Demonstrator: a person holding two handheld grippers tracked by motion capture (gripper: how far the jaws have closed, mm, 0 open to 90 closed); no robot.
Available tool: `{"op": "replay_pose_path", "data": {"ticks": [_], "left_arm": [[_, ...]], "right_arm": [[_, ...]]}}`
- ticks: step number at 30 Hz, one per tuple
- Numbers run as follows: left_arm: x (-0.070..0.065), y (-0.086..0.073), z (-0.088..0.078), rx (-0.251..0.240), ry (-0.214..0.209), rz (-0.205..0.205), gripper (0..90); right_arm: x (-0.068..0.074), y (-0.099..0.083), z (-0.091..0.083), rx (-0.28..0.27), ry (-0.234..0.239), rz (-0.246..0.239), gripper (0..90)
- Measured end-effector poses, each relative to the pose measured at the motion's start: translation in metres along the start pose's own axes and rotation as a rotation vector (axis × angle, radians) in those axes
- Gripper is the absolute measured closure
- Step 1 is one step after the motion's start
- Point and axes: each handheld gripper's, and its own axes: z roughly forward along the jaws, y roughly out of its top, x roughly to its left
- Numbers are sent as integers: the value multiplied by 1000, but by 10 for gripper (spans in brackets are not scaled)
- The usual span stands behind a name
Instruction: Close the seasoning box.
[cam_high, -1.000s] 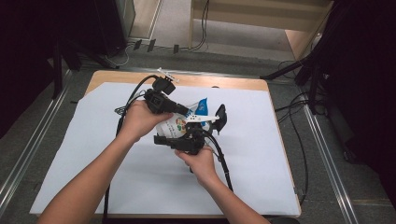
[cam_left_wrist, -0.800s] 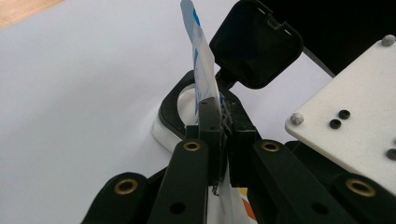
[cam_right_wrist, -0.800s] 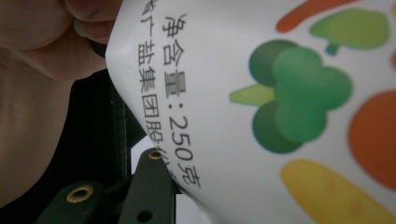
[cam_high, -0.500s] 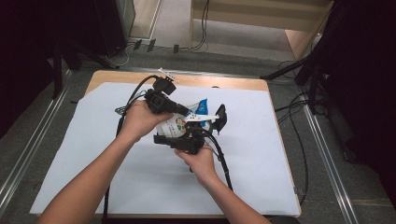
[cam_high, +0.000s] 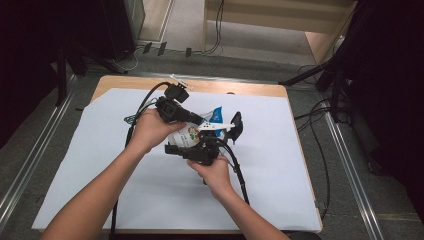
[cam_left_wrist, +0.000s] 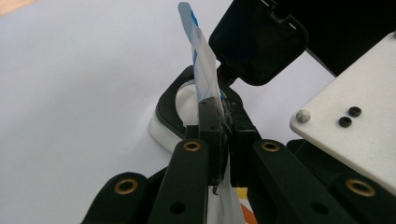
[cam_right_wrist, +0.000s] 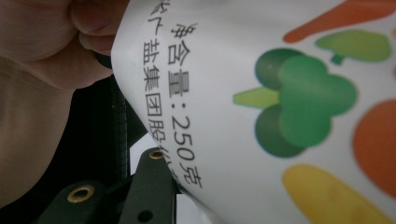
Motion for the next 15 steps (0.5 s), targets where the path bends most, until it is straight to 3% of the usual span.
{"op": "replay_pose_path", "data": {"ticks": [8,15], "left_arm": [[3,-3,-3,-1,-2,0,886],[2,-3,-6,-11,-10,1,886]], "right_arm": [[0,-9,6,-7,-38,-20,705],[1,-9,6,-11,-37,-15,701]]}}
